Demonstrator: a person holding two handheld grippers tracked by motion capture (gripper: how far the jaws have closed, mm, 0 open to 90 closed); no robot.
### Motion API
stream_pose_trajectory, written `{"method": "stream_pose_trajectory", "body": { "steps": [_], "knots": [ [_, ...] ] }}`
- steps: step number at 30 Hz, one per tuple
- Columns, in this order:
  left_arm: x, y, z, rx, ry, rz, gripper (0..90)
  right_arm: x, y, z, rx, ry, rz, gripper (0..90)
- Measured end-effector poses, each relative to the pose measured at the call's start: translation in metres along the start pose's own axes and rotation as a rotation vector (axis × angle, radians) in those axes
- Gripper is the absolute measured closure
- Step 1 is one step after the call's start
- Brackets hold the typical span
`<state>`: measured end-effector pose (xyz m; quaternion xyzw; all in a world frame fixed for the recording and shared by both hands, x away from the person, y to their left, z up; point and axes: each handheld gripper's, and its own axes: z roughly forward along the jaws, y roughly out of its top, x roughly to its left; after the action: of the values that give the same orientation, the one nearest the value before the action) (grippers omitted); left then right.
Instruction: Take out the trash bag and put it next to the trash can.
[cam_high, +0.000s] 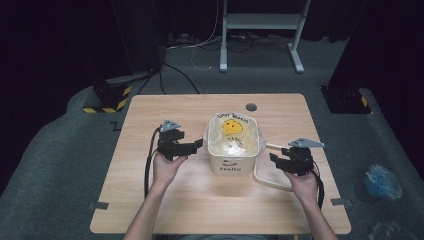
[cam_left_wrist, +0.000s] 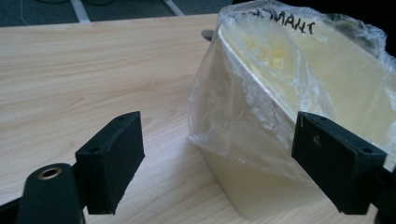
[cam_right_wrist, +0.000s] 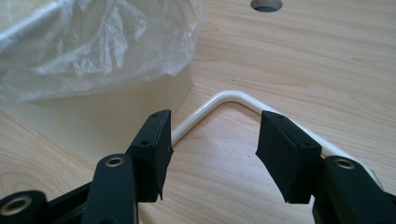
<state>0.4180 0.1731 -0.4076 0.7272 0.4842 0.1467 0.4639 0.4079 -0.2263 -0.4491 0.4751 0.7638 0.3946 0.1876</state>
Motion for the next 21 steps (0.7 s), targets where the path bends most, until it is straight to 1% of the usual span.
{"method": "stream_pose_trajectory", "body": {
  "steps": [4,7,11,12,13,14,19,21],
  "knots": [
    [-0.006,0.007,0.001,-0.001,-0.007,0.020,18.0,0.001,0.007,-0.004,-0.012,-0.003,-0.002,44.8],
    [-0.010,0.011,0.003,-0.002,-0.021,0.029,18.8,0.002,0.012,-0.007,-0.025,-0.007,-0.005,44.8],
    [-0.017,0.016,0.008,0.019,-0.032,0.046,19.8,0.003,0.018,-0.008,-0.032,-0.007,-0.008,44.8],
    [-0.019,0.016,0.010,0.025,-0.033,0.049,19.9,0.004,0.020,-0.008,-0.032,-0.005,-0.007,44.7],
    [-0.021,0.018,0.010,0.036,-0.029,0.067,19.9,0.005,0.021,-0.008,-0.034,-0.005,-0.012,44.7],
    [-0.022,0.019,0.011,0.037,-0.028,0.072,19.9,0.006,0.022,-0.008,-0.033,-0.006,-0.013,44.7],
    [-0.026,0.022,0.015,0.045,-0.029,0.077,20.9,0.008,0.027,-0.007,-0.036,-0.006,-0.023,44.7],
    [-0.026,0.022,0.016,0.050,-0.023,0.083,23.0,0.008,0.029,-0.006,-0.032,-0.007,-0.021,44.7]
  ]
}}
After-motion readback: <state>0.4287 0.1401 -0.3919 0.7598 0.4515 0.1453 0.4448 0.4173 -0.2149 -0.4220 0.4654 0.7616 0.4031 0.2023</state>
